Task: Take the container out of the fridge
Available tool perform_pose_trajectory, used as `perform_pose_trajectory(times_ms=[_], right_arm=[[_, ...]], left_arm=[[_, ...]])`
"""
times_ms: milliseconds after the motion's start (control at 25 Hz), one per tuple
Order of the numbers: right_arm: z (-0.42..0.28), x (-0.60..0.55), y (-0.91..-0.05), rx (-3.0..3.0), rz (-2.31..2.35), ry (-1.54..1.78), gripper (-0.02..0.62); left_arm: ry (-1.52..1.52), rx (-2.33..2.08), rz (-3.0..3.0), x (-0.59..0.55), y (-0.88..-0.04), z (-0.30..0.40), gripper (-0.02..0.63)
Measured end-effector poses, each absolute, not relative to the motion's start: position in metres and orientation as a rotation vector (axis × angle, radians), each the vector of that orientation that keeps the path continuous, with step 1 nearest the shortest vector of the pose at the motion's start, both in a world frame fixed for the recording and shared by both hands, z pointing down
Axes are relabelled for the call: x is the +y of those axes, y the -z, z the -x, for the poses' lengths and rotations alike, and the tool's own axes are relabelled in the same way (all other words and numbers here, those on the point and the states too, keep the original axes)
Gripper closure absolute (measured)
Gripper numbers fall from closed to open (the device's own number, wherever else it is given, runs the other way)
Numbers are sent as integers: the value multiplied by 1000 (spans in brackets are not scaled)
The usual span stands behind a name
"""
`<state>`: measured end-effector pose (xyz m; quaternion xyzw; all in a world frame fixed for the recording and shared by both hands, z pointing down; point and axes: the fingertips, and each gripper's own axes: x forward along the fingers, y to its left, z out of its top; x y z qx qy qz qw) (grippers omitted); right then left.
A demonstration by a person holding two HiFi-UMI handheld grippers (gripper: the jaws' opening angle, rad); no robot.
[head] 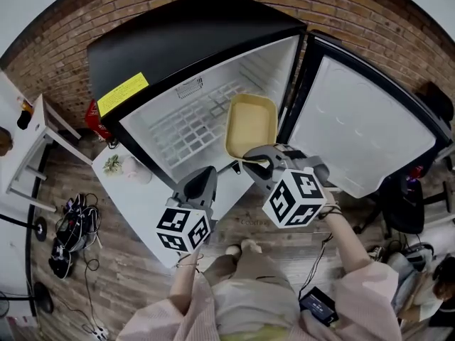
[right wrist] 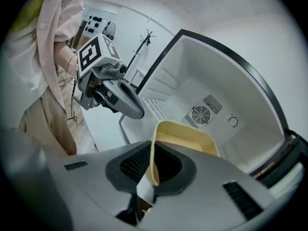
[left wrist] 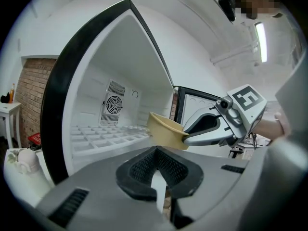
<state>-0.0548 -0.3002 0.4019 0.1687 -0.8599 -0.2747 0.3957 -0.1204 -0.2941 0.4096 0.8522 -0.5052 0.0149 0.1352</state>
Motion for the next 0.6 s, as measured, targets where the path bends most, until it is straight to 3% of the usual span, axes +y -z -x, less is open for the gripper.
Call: perform_pose_trajectory(times_ms=[600], right_arm=[[18, -263, -437, -2222, -536, 546, 569]], left_arm=[[-67, -1488, -2458, -283, -419, 111, 614]])
